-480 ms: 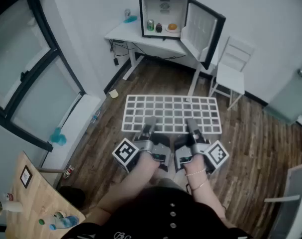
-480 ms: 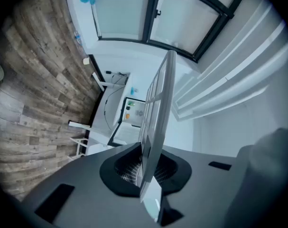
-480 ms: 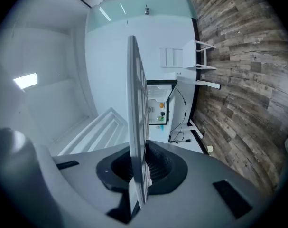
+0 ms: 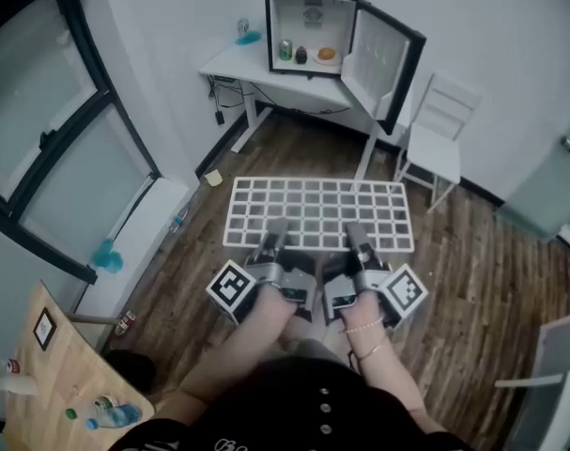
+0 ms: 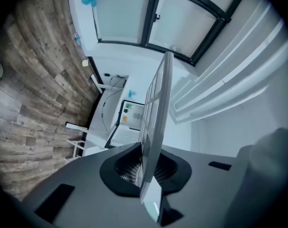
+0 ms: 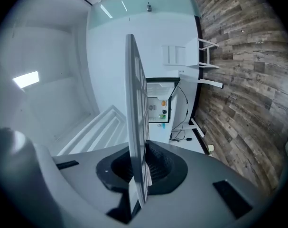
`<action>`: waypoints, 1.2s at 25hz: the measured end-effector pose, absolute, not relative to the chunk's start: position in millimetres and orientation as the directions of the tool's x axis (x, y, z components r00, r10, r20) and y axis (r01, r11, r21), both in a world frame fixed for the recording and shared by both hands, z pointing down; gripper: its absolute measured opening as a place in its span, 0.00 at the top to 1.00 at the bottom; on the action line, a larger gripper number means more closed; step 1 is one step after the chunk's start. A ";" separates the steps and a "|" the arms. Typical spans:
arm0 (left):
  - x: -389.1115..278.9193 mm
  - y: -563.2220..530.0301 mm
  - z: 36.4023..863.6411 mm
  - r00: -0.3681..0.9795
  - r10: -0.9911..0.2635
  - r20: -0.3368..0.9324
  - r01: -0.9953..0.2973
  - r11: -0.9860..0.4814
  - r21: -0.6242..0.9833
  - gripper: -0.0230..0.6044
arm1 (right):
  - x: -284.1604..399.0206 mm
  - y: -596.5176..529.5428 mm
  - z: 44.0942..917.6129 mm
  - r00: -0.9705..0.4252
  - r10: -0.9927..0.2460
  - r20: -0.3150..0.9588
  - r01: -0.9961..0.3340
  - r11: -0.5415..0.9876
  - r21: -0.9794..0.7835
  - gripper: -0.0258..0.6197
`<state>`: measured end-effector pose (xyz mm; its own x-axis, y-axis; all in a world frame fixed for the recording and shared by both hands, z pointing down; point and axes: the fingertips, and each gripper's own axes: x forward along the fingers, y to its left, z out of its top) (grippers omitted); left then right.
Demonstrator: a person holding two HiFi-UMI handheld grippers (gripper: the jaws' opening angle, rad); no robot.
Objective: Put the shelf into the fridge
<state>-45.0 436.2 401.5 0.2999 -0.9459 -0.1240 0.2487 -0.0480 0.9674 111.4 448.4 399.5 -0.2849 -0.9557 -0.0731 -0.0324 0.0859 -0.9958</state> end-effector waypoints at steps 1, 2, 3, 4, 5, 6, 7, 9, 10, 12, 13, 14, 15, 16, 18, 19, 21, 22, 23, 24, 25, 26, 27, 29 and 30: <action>-45.0 437.2 400.1 0.302 -0.945 -0.128 0.248 -0.052 0.967 0.90 | 111.5 449.3 398.6 -0.285 -0.956 -0.073 -0.027 0.084 -0.996 0.91; -44.5 437.8 398.2 0.304 -0.943 -0.133 0.248 -0.056 0.967 0.90 | 112.3 449.5 397.2 -0.283 -0.956 -0.076 -0.021 0.085 -0.996 0.91; -43.8 437.9 396.6 0.306 -0.942 -0.135 0.249 -0.058 0.967 0.90 | 113.1 449.0 395.9 -0.278 -0.957 -0.078 -0.014 0.086 -0.996 0.91; -43.4 437.4 395.8 0.306 -0.942 -0.134 0.252 -0.056 0.966 0.90 | 113.3 448.3 395.7 -0.272 -0.959 -0.079 -0.007 0.084 -0.996 0.91; -43.4 436.6 396.3 0.307 -0.943 -0.131 0.254 -0.052 0.966 0.90 | 113.1 448.1 397.3 -0.266 -0.961 -0.076 -0.002 0.080 -0.997 0.91; -43.5 435.6 397.9 0.309 -0.942 -0.128 0.255 -0.047 0.966 0.90 | 113.0 448.1 400.3 -0.262 -0.962 -0.072 0.000 0.074 -0.997 0.91; -43.5 434.2 399.9 0.312 -0.942 -0.126 0.255 -0.045 0.966 0.90 | 113.4 447.5 403.7 -0.258 -0.964 -0.067 0.001 0.069 -0.998 0.91; -42.6 430.7 404.2 0.316 -0.940 -0.127 0.259 -0.043 0.965 0.90 | 115.4 444.7 410.2 -0.246 -0.968 -0.059 0.006 0.059 -0.998 0.91; -41.9 429.0 407.1 0.315 -0.940 -0.128 0.264 -0.043 0.964 0.90 | 116.2 443.3 413.1 -0.239 -0.969 -0.056 0.007 0.056 -0.998 0.91; -40.6 426.0 414.2 0.316 -0.940 -0.129 0.278 -0.038 0.960 0.90 | 117.1 440.8 417.5 -0.229 -0.972 -0.056 0.005 0.056 -0.998 0.91; -39.9 424.1 417.1 0.319 -0.939 -0.129 0.281 -0.036 0.959 0.90 | 117.6 439.1 419.1 -0.225 -0.973 -0.059 0.004 0.059 -0.998 0.91; -39.1 421.1 419.2 0.323 -0.937 -0.131 0.281 -0.037 0.959 0.90 | 118.2 436.5 420.7 -0.222 -0.973 -0.063 0.004 0.064 -0.998 0.91; -38.3 417.4 420.8 0.326 -0.936 -0.135 0.278 -0.042 0.960 0.90 | 119.0 432.8 422.7 -0.220 -0.973 -0.068 0.008 0.068 -0.998 0.91; -37.7 412.5 422.2 0.327 -0.935 -0.139 0.274 -0.048 0.961 0.90 | 119.8 427.9 425.2 -0.218 -0.973 -0.074 0.013 0.073 -0.997 0.91; -36.7 390.6 422.5 0.325 -0.935 -0.144 0.269 -0.055 0.962 0.90 | 121.1 405.3 427.5 -0.218 -0.972 -0.082 0.019 0.080 -0.997 0.91; -36.1 370.8 420.3 0.322 -0.936 -0.143 0.270 -0.054 0.961 0.90 | 121.6 384.9 425.6 -0.222 -0.972 -0.081 0.019 0.079 -0.997 0.91; -36.7 326.7 414.6 0.313 -0.940 -0.137 0.275 -0.048 0.960 0.90 | 120.9 338.9 418.9 -0.234 -0.970 -0.073 0.014 0.072 -0.997 0.91; -38.9 306.5 412.2 0.308 -0.942 -0.133 0.275 -0.046 0.960 0.90 | 118.9 317.8 415.5 -0.239 -0.968 -0.072 0.012 0.071 -0.997 0.91; -41.6 288.1 409.9 0.303 -0.944 -0.130 0.273 -0.045 0.961 0.90 | 116.2 298.9 412.6 -0.240 -0.968 -0.073 0.012 0.072 -0.997 0.91; -43.8 272.8 408.0 0.302 -0.945 -0.130 0.268 -0.047 0.962 0.90 | 114.0 283.6 411.4 -0.239 -0.968 -0.075 0.013 0.074 -0.997 0.91; -44.9 262.7 407.4 0.304 -0.943 -0.133 0.262 -0.052 0.964 0.90 | 113.0 273.8 412.3 -0.235 -0.969 -0.079 0.017 0.078 -0.997 0.91; -44.7 258.1 408.8 0.309 -0.941 -0.138 0.256 -0.058 0.965 0.90 | 113.1 269.8 415.0 -0.230 -0.970 -0.085 0.020 0.082 -0.996 0.91; -43.8 256.8 411.5 0.315 -0.938 -0.143 0.252 -0.063 0.966 0.90 | 113.9 269.3 418.5 -0.224 -0.970 -0.090 0.022 0.088 -0.996 0.91; -43.1 247.3 415.3 0.323 -0.934 -0.151 0.255 -0.067 0.965 0.90 | 114.6 261.1 422.0 -0.214 -0.972 -0.100 0.019 0.099 -0.995 0.91; -44.0 233.1 413.9 0.326 -0.933 -0.152 0.259 -0.067 0.964 0.90 | 113.8 247.4 420.6 -0.210 -0.972 -0.100 0.016 0.099 -0.995 0.91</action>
